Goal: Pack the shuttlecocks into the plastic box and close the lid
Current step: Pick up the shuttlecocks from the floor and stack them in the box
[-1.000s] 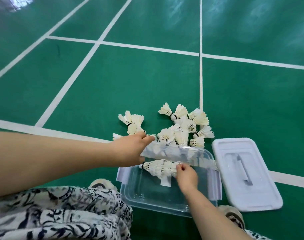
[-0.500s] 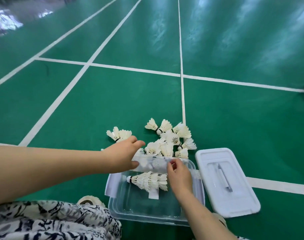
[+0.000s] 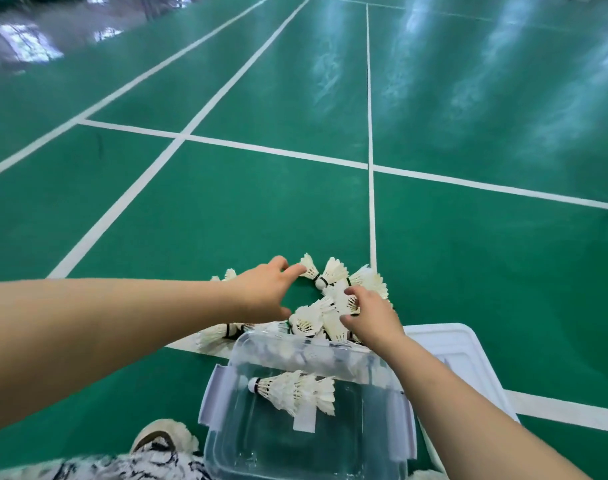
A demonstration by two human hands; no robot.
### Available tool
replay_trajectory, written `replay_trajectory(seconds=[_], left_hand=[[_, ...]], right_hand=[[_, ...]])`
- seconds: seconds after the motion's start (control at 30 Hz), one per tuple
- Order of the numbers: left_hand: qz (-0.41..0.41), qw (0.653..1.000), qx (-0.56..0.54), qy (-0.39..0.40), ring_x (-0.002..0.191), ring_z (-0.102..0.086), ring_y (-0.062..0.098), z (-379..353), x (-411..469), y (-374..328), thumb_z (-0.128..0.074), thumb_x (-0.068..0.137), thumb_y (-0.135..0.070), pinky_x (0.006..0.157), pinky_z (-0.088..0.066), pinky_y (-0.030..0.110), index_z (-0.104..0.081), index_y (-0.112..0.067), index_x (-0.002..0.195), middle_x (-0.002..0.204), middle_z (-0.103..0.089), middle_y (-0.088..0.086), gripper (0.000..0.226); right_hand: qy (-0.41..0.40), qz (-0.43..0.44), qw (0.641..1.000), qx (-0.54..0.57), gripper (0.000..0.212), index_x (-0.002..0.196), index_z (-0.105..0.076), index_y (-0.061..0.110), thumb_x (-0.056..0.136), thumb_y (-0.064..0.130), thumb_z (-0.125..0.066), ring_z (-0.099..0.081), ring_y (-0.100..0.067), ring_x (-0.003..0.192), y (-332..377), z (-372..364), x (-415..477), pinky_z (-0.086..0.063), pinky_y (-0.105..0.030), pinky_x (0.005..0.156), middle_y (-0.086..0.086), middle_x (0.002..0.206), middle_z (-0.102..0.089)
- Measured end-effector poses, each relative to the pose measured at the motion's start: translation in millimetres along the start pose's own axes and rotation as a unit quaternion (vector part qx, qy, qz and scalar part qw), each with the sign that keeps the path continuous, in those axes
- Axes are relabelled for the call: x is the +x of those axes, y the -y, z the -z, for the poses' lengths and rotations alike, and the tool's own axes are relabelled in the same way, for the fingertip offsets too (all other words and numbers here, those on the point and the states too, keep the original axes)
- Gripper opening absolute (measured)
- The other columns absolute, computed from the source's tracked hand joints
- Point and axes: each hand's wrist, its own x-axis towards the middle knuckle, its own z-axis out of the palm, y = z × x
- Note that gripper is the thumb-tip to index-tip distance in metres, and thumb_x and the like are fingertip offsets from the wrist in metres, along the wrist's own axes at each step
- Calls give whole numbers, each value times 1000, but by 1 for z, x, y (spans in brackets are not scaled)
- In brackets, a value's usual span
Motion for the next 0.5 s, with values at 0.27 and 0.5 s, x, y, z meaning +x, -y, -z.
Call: replay_trajectory(seconds=[0.27,0.5], left_hand=[[64,985,-83,138,131,-41,26,-86,83,43,-75,76,-34,107,-36,34,-6,-25,149,149,-31,9,101],[54,976,-138,160,137,-34,23,-131,120,53,-75,72,-42,114,-28,34,-14,-21,149,153,-27,4,100]], right_hand=[[170,4,982,-80,86,147,-20,27,78,24,-71,-56,-26,113,-10,-41,67,-47,-37,95,-9,138,-44],[175,-52,983,-4,91,147,-19,20,75,20,-75,-60,-25,106,-15,-71,98,-49,-33,86,-7,123,-60]])
